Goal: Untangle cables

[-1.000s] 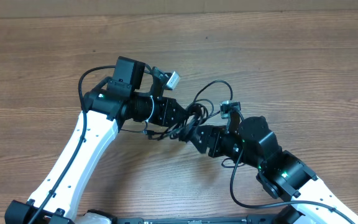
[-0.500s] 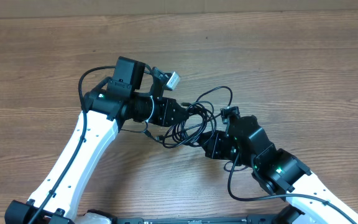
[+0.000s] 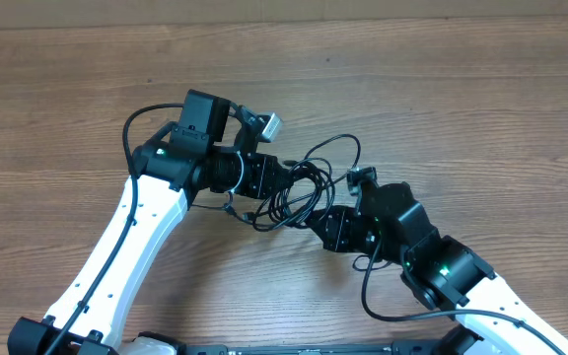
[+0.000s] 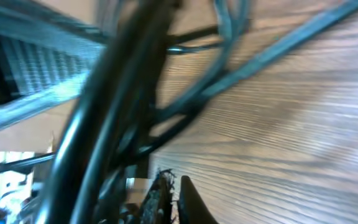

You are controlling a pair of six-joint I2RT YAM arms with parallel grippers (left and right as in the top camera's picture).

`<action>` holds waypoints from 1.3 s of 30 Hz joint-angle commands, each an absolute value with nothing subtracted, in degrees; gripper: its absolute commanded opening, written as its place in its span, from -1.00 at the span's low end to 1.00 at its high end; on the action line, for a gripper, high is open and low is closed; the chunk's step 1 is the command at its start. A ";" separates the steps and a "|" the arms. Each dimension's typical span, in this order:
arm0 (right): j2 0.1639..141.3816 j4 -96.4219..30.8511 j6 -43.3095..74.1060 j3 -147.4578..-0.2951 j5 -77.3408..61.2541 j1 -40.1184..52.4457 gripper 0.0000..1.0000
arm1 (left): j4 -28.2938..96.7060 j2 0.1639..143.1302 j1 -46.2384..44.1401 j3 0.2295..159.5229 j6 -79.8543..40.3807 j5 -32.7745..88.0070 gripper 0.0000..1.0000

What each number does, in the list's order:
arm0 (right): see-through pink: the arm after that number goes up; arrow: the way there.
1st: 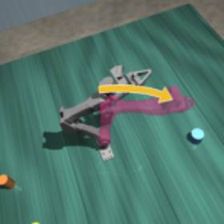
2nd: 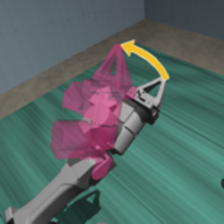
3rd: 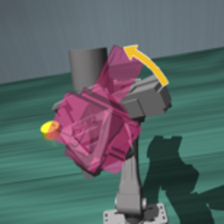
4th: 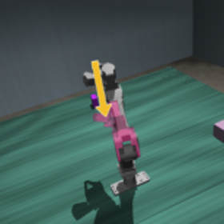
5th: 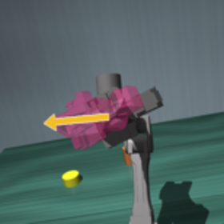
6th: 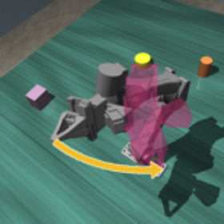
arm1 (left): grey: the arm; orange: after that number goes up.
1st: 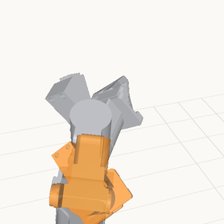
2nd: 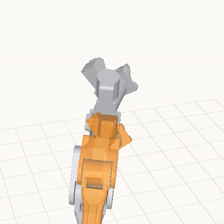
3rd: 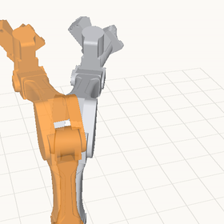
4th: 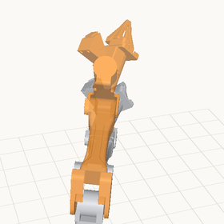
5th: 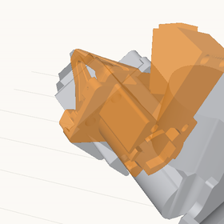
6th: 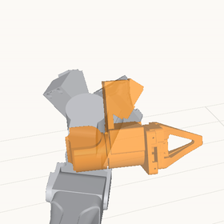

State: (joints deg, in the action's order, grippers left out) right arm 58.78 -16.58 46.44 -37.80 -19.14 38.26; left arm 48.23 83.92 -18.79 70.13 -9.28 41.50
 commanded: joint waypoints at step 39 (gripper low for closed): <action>57.06 -9.76 57.45 -37.95 -14.17 38.20 -0.38 | 47.99 87.85 -24.58 70.43 -0.14 41.56 -0.91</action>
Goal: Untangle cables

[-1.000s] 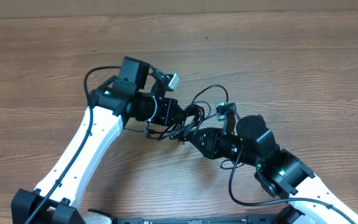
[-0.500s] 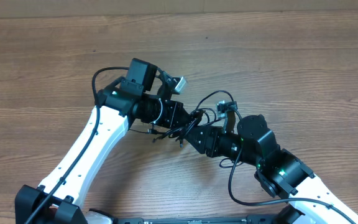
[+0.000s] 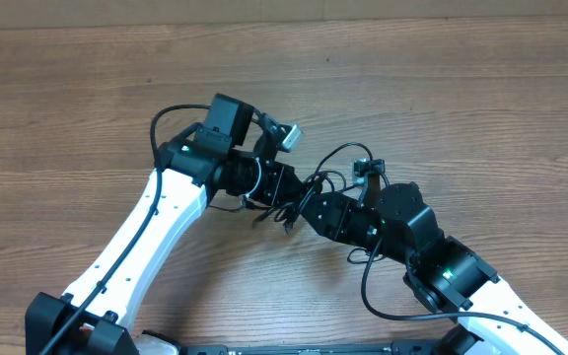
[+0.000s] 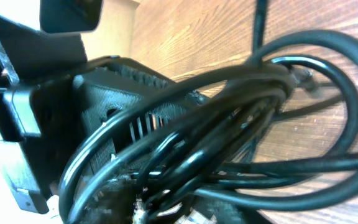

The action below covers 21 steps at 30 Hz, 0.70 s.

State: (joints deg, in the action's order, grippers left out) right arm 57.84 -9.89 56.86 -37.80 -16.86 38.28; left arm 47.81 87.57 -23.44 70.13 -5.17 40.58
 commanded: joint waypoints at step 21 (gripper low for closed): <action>57.08 -17.15 55.94 -37.93 -13.93 38.20 -0.92 | 47.94 87.85 -24.67 70.43 -0.25 30.89 0.99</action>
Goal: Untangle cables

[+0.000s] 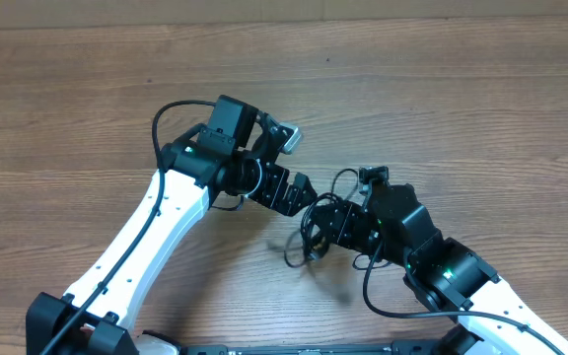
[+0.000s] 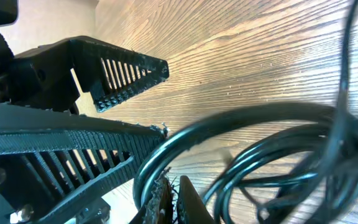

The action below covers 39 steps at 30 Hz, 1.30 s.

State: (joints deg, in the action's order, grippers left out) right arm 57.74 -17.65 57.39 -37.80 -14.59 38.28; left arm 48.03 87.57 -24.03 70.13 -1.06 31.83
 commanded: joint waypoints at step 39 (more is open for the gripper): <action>59.92 -33.65 55.27 -37.93 -9.41 38.20 1.00 | 36.51 99.46 -24.80 63.35 -22.26 3.75 0.15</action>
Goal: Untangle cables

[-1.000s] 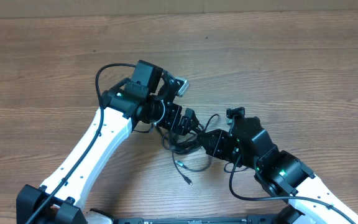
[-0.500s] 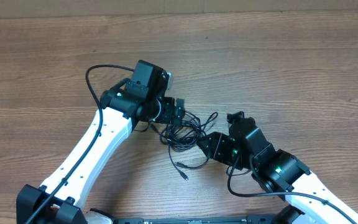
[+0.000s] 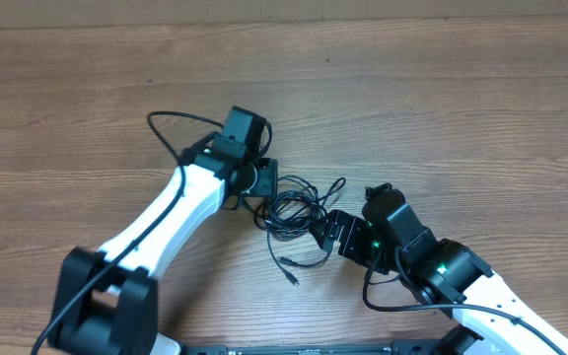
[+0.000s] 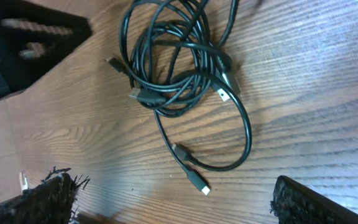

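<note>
A black cable bundle (image 3: pixel 292 207) lies coiled on the wooden table (image 3: pixel 461 99). One loose loop runs out to a connector end (image 3: pixel 291 276). In the right wrist view the coil (image 4: pixel 173 62) sits ahead of my right gripper (image 4: pixel 176 202). That gripper is wide open and holds nothing, its fingertips (image 4: pixel 48 199) low in the frame, and the connector (image 4: pixel 199 185) lies just ahead of them. My left gripper (image 3: pixel 264 183) points down at the coil's left edge, blurred, so its jaws cannot be read. In the overhead view my right gripper (image 3: pixel 323 230) stands just right of the coil.
The left arm (image 3: pixel 166 222) reaches in from the lower left and the right arm (image 3: pixel 442 271) from the lower right. A black arm cable (image 3: pixel 176 123) arcs behind the left wrist.
My right gripper was shut on the cable bundle, which hung from it. Now it is open and the bundle lies on the table. My left gripper has turned downward beside the coil's left edge.
First both grippers were at the bundle, with it stretched between them. Then they stood closer together with the cables bunched up. Then the left gripper was open and apart while the right one held the bundle. Now the bundle lies loose on the table.
</note>
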You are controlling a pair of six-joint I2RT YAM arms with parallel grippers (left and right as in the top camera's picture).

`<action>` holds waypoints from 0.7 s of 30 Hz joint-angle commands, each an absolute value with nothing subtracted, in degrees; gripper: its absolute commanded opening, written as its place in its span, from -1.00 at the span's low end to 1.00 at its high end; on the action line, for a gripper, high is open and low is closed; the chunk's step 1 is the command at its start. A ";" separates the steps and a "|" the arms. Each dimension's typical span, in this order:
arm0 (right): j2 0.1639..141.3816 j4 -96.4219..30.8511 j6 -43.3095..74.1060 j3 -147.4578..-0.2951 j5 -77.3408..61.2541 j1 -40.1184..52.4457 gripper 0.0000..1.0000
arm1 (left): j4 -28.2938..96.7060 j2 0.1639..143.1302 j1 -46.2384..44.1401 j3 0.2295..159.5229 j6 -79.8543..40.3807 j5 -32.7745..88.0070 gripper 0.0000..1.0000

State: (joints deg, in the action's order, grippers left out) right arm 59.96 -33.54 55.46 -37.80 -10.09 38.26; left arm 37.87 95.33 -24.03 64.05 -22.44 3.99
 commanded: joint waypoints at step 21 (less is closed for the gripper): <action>59.92 -33.80 55.29 -37.93 -9.02 38.20 1.00 | 29.54 108.14 -24.80 63.35 -21.19 4.49 -0.89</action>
State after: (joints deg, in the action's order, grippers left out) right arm 59.96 -33.89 55.46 -37.80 -9.80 38.26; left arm 29.50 107.33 -24.40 63.61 -21.67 4.45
